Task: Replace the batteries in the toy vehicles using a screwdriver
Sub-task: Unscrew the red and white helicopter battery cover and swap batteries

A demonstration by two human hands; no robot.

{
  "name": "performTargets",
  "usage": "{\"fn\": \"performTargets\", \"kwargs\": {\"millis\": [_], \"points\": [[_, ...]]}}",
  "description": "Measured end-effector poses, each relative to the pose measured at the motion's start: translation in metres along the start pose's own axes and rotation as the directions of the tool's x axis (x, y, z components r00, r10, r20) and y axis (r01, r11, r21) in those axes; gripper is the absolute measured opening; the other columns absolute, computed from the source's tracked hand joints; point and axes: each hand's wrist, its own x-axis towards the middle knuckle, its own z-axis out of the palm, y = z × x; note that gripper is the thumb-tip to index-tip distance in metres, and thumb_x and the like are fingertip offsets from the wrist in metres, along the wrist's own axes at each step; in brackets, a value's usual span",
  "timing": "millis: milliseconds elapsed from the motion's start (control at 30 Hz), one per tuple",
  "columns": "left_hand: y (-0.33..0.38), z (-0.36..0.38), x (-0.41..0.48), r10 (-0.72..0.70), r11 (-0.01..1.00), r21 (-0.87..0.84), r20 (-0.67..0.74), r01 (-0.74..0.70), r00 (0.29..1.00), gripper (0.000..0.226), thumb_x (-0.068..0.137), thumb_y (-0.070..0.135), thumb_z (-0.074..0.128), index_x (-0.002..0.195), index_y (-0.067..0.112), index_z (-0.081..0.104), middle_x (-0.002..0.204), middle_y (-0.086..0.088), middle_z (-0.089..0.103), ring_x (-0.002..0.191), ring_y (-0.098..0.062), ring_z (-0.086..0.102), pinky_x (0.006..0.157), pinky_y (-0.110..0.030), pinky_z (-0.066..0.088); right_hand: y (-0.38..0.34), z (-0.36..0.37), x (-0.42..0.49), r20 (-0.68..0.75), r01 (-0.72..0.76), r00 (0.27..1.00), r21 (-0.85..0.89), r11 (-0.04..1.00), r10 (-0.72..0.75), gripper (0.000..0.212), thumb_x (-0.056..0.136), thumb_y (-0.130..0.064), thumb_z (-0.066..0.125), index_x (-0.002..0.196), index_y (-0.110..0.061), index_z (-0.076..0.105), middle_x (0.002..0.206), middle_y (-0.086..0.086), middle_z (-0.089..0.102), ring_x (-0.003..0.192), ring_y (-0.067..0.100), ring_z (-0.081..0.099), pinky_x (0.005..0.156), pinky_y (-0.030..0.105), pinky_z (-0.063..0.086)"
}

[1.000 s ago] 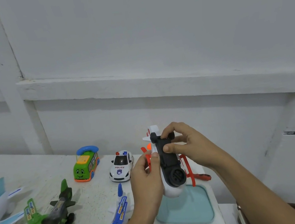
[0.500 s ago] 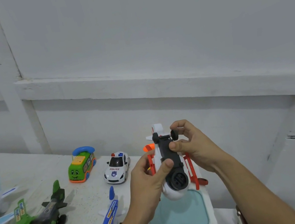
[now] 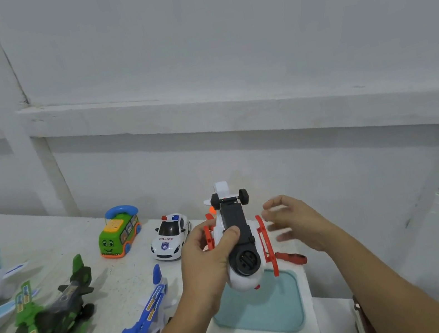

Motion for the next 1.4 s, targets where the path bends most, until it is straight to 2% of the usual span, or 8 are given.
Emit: {"fn": "performTargets", "kwargs": {"millis": [133,333,467,567,733,933,1200,1400], "points": [[-0.002,0.0,-0.001,0.004,1.0,0.003,-0.024,-0.004,1.0,0.021,0.083,0.01,0.074,0.096,0.023,0.063,0.101,-0.012,0.071,0.087,-0.028,0.07,0.08,-0.041,0.059,0.053,-0.01,0.017,-0.168,-0.182,0.98,-0.567,0.804,0.103,0.038,0.083,-0.03,0.074,0.115,-0.014,0.061,0.11,0.001,0.056,0.098,0.018,0.058,0.081,0.03,0.048],[-0.007,-0.004,-0.002,0.014,0.999,0.032,-0.048,-0.012,0.999,0.022,0.083,0.012,0.074,0.095,0.027,0.062,0.104,-0.01,0.07,0.094,-0.03,0.069,0.078,-0.036,0.058,0.086,-0.014,0.016,-0.213,-0.27,0.959,-0.49,0.829,0.187,0.019,0.084,-0.026,0.074,0.092,-0.014,0.061,0.087,-0.003,0.058,0.071,0.007,0.052,0.059,0.023,0.045],[-0.011,-0.006,-0.006,0.013,0.999,0.05,-0.046,-0.011,0.999,0.021,0.083,0.012,0.073,0.1,0.019,0.064,0.102,-0.012,0.07,0.085,-0.024,0.07,0.065,-0.024,0.058,0.089,-0.019,0.014,-0.209,-0.303,0.952,-0.511,0.804,0.226,0.017,0.087,-0.024,0.069,0.088,-0.014,0.056,0.089,0.0,0.06,0.069,0.011,0.052,0.07,0.033,0.052],[-0.012,-0.006,-0.009,0.005,0.999,0.052,-0.039,-0.003,0.999,0.02,0.083,0.012,0.073,0.098,0.021,0.063,0.098,-0.009,0.071,0.079,-0.019,0.07,0.062,-0.022,0.057,0.074,-0.025,0.005,-0.237,-0.311,0.942,-0.337,0.889,0.24,0.025,0.088,-0.029,0.07,0.093,-0.01,0.054,0.09,0.007,0.061,0.073,0.021,0.054,0.061,0.031,0.044],[-0.016,-0.004,-0.014,0.013,0.998,0.054,-0.031,-0.011,0.999,0.02,0.083,0.01,0.073,0.091,0.024,0.062,0.084,0.005,0.068,0.061,0.001,0.066,0.054,-0.015,0.052,0.018,-0.04,-0.017,-0.296,-0.056,0.953,0.009,0.998,0.056,0.011,0.083,-0.007,0.074,0.088,-0.006,0.064,0.092,0.019,0.072,0.073,0.024,0.065,0.067,0.033,0.048],[-0.019,0.001,-0.019,-0.014,0.998,0.069,-0.017,0.015,1.0,0.021,0.081,0.015,0.076,0.095,0.024,0.064,0.087,-0.002,0.073,0.077,-0.018,0.072,0.07,-0.031,0.058,-0.056,-0.041,-0.054,-0.371,0.286,0.909,0.224,0.932,-0.19,0.012,0.087,0.009,0.061,0.087,-0.003,0.063,0.084,0.019,0.063,0.07,0.024,0.073,0.071,0.042,0.062],[-0.024,0.004,-0.022,-0.049,0.995,0.092,-0.002,0.049,0.999,0.023,0.08,0.018,0.077,0.098,0.026,0.063,0.088,-0.001,0.072,0.082,-0.02,0.071,0.074,-0.035,0.058,-0.093,-0.006,-0.096,-0.373,0.625,0.727,0.01,0.781,-0.577,0.038,0.091,0.008,0.054,0.118,-0.017,0.046,0.096,0.006,0.047,0.081,0.026,0.073,0.066,0.033,0.061],[-0.026,0.006,-0.021,-0.059,0.994,0.091,0.022,0.057,0.998,0.023,0.081,0.019,0.076,0.101,0.02,0.064,0.087,-0.001,0.072,0.075,-0.016,0.071,0.066,-0.028,0.056,-0.086,0.011,-0.089,-0.27,0.688,0.666,-0.138,0.713,-0.695,0.042,0.093,0.001,0.055,0.121,-0.029,0.046,0.094,-0.011,0.048,0.088,0.023,0.07,0.072,0.036,0.061]]}}
